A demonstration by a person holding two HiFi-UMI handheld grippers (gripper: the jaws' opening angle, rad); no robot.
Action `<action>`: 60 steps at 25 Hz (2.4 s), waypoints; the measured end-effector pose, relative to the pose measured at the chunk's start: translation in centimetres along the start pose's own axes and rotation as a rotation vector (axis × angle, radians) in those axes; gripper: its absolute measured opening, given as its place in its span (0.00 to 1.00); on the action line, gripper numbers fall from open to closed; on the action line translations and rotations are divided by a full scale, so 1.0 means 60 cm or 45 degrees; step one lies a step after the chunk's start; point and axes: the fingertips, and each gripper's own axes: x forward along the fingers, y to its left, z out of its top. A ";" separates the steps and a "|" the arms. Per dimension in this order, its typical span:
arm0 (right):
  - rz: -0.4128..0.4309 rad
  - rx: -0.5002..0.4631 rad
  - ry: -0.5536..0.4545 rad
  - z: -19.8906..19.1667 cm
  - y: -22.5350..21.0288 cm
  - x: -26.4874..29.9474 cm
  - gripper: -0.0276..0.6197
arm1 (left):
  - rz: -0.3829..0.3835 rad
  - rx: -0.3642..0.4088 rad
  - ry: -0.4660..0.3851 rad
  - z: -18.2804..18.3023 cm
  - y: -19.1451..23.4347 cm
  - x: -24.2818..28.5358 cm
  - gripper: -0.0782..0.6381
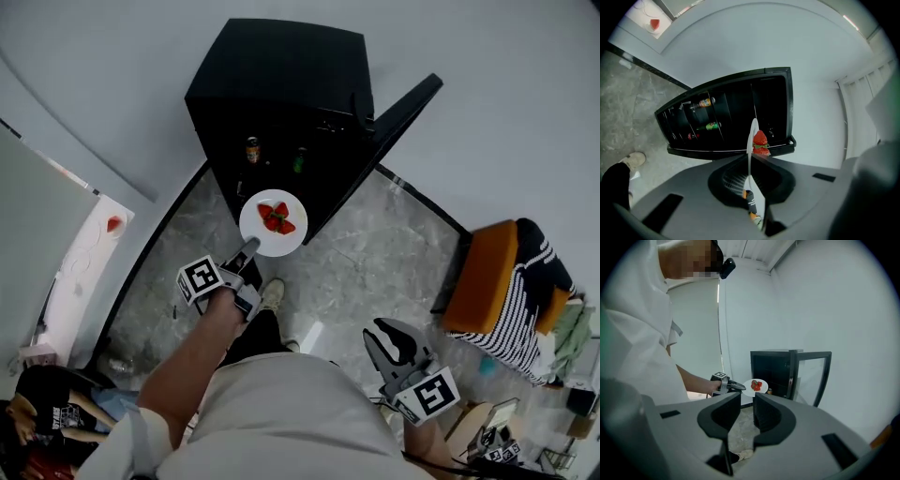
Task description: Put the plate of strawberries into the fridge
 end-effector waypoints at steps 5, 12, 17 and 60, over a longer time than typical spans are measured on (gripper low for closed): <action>-0.078 0.017 0.040 0.028 -0.058 0.052 0.20 | 0.016 -0.013 -0.017 0.094 0.031 0.111 0.14; -0.173 0.124 0.079 0.046 -0.108 0.099 0.20 | 0.080 -0.031 -0.022 0.178 0.099 0.239 0.14; -0.261 0.192 0.097 0.047 -0.143 0.113 0.20 | 0.147 -0.047 -0.039 0.218 0.150 0.306 0.14; -0.254 0.233 0.097 0.016 -0.163 0.050 0.20 | 0.679 0.914 0.128 0.239 0.150 0.335 0.36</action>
